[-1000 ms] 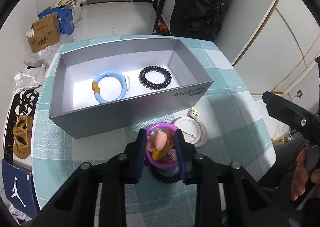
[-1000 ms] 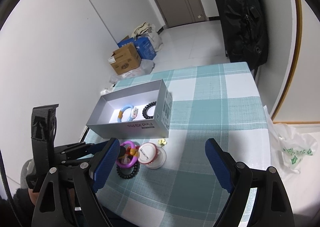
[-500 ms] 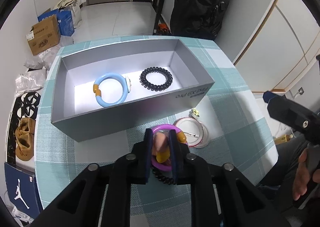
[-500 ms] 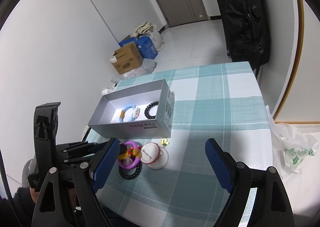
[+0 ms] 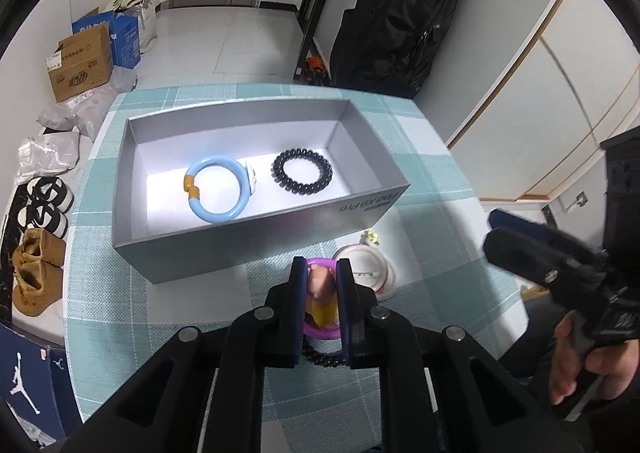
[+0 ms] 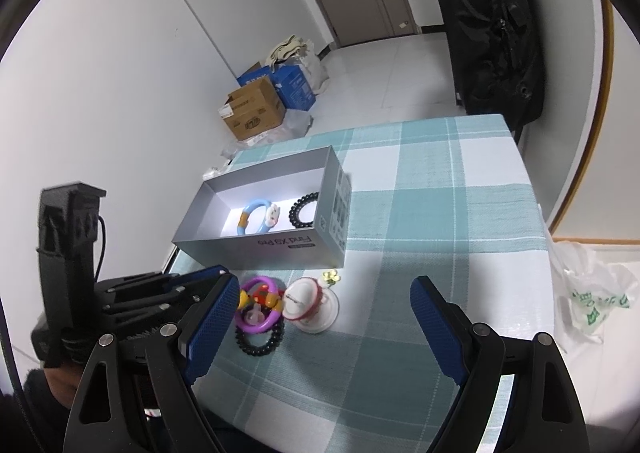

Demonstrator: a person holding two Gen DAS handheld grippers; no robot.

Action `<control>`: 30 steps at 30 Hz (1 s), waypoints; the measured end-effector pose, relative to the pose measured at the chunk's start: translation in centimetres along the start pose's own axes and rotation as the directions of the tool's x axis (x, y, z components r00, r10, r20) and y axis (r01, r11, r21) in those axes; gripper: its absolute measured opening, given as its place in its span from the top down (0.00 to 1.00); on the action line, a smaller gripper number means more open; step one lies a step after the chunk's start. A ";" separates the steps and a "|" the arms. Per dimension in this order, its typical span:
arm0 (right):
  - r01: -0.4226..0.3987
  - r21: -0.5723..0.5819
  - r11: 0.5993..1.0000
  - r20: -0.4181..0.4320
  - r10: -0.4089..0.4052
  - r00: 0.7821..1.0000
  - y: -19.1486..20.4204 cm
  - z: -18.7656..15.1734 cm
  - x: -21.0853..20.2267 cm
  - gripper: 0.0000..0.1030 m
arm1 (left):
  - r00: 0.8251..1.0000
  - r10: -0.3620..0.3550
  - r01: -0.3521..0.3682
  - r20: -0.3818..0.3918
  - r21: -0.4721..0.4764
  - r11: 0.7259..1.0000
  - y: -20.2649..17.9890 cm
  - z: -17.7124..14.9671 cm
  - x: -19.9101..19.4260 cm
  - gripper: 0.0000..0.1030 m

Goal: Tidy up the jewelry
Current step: 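Lower the left gripper onto the pile and grasp the yellow charm, then grasp the purple ring with the right gripper while the left gripper holds the yellow charm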

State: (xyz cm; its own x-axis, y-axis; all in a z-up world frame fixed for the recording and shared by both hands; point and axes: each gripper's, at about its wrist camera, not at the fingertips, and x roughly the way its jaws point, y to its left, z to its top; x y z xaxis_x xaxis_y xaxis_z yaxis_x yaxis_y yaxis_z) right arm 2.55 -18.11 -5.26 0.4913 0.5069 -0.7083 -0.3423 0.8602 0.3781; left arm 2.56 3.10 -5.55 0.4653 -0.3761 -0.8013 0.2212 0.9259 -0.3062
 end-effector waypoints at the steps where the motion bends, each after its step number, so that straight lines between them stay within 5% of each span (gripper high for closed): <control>1: -0.002 -0.005 1.000 -0.003 0.002 1.000 0.1 0.0 0.1 0.15 | 1.000 -0.005 0.005 0.008 -0.002 1.000 0.0 0.0 -0.3 0.90; 17: -0.057 -0.234 0.971 -0.146 0.023 0.989 5.8 -2.4 5.2 0.16 | 0.989 -0.048 0.063 0.138 -0.103 0.993 3.5 0.4 -4.6 0.91; 30: 0.043 -0.439 0.898 -0.138 -0.114 0.984 9.9 -3.6 9.1 0.40 | 0.982 -0.076 0.098 0.175 -0.120 0.988 5.3 0.4 -5.7 0.91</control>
State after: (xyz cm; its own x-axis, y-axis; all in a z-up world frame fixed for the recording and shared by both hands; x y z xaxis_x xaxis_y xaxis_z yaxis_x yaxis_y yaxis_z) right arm 0.80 -5.20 -10.12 0.4122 0.3924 -0.8222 -0.6376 0.7689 0.0473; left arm 1.39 10.10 -2.40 0.5896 -0.4460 -0.6734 0.1612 0.8820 -0.4429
